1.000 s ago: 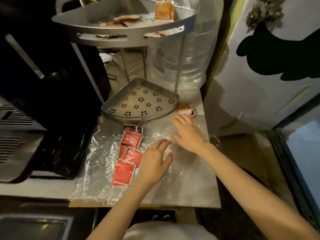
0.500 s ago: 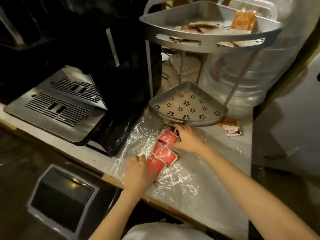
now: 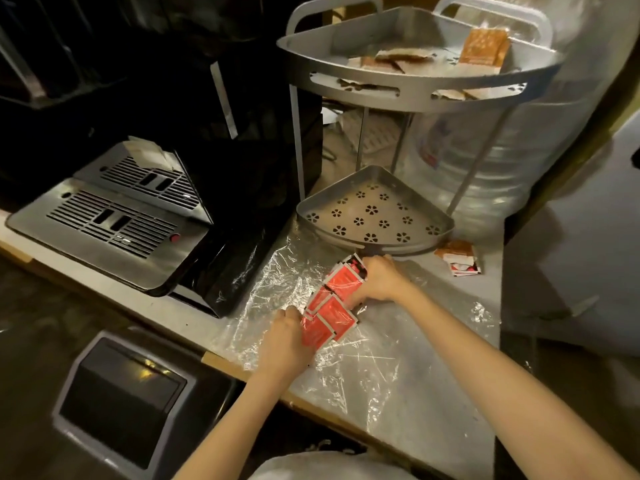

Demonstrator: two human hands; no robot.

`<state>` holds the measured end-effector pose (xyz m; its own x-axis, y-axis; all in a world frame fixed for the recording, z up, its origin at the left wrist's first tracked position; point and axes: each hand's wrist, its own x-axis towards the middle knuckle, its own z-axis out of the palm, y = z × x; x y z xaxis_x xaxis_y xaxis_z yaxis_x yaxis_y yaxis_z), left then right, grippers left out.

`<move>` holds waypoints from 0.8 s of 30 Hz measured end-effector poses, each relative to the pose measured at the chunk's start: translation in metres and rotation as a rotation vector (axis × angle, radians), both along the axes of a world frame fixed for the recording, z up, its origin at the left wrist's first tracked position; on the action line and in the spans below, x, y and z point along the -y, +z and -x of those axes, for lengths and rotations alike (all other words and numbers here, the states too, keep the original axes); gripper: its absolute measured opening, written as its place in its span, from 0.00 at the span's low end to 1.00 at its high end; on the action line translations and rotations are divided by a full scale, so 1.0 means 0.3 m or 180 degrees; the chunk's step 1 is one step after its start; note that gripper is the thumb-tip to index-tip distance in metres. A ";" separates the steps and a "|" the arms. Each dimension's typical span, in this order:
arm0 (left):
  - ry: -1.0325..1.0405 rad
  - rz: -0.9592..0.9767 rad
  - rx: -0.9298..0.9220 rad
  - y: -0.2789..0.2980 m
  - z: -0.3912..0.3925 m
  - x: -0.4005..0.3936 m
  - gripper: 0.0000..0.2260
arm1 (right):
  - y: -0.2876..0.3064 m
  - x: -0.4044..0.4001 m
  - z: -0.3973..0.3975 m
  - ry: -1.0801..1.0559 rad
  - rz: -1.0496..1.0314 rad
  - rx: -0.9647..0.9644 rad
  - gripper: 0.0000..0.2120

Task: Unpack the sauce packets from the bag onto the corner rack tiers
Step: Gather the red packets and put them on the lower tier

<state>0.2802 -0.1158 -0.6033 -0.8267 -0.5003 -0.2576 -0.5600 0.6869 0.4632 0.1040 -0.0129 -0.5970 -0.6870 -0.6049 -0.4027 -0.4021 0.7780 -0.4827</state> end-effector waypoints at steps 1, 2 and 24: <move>-0.0054 -0.0074 -0.0005 0.003 0.001 0.001 0.16 | 0.011 -0.012 0.000 0.0064 -0.0083 -0.0122 0.30; -0.0094 -0.0236 0.0007 0.005 0.004 0.004 0.15 | 0.022 -0.023 0.002 0.0136 -0.0106 -0.0160 0.32; 0.0273 -0.5513 -0.0242 0.070 0.189 0.079 0.32 | 0.088 -0.288 0.010 -0.2276 0.1968 0.2594 0.06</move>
<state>0.2235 -0.1396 -0.5823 -0.8495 0.2515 -0.4639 -0.5091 -0.6219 0.5951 0.1011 0.0736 -0.5705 -0.6239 -0.4385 -0.6469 0.6051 0.2529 -0.7549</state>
